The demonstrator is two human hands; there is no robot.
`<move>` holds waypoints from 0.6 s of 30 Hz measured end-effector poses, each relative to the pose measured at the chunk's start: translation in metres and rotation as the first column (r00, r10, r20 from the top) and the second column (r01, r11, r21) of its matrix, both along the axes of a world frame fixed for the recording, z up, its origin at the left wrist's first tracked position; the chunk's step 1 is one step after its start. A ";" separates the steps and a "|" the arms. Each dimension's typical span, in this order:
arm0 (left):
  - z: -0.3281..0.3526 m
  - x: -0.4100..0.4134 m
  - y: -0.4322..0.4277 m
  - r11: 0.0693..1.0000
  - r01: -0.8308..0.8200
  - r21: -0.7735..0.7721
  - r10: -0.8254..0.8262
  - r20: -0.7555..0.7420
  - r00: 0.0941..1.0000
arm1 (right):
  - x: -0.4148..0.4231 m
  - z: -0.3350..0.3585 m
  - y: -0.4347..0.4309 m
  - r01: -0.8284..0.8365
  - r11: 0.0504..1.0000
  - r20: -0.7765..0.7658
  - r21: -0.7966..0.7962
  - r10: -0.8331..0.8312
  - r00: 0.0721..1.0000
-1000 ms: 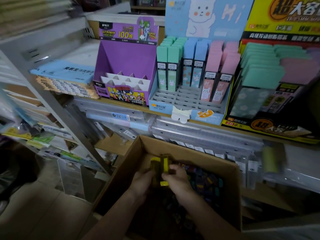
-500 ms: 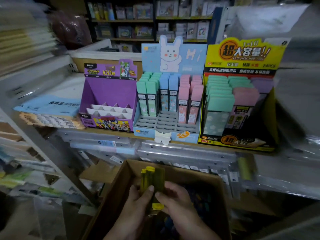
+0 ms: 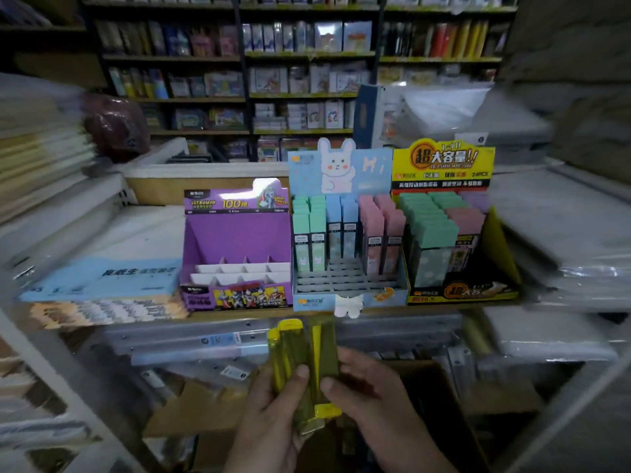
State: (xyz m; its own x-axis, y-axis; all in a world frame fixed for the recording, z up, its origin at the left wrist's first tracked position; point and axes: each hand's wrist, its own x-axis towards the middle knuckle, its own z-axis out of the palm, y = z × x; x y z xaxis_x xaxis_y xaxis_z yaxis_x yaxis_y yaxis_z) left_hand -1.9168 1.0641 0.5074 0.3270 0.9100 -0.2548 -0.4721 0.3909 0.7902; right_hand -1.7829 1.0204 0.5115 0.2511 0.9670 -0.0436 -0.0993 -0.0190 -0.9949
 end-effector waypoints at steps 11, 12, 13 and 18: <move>0.042 -0.077 0.038 0.966 0.025 0.258 -0.033 0.028 0.999 | -0.083 0.044 0.014 0.134 0.971 -0.113 0.200 -0.113 0.987; 0.045 -0.082 0.041 0.958 0.027 0.286 -0.037 0.032 0.999 | -0.087 0.047 0.014 0.148 0.964 -0.142 0.219 -0.119 0.983; 0.046 -0.087 0.044 0.948 0.032 0.318 -0.044 0.032 0.999 | -0.091 0.050 0.014 0.157 0.959 -0.171 0.237 -0.118 0.978; 0.051 -0.106 0.060 0.899 0.043 0.435 -0.037 -0.022 0.999 | -0.097 0.072 0.015 0.126 0.955 -0.179 0.268 -0.079 0.981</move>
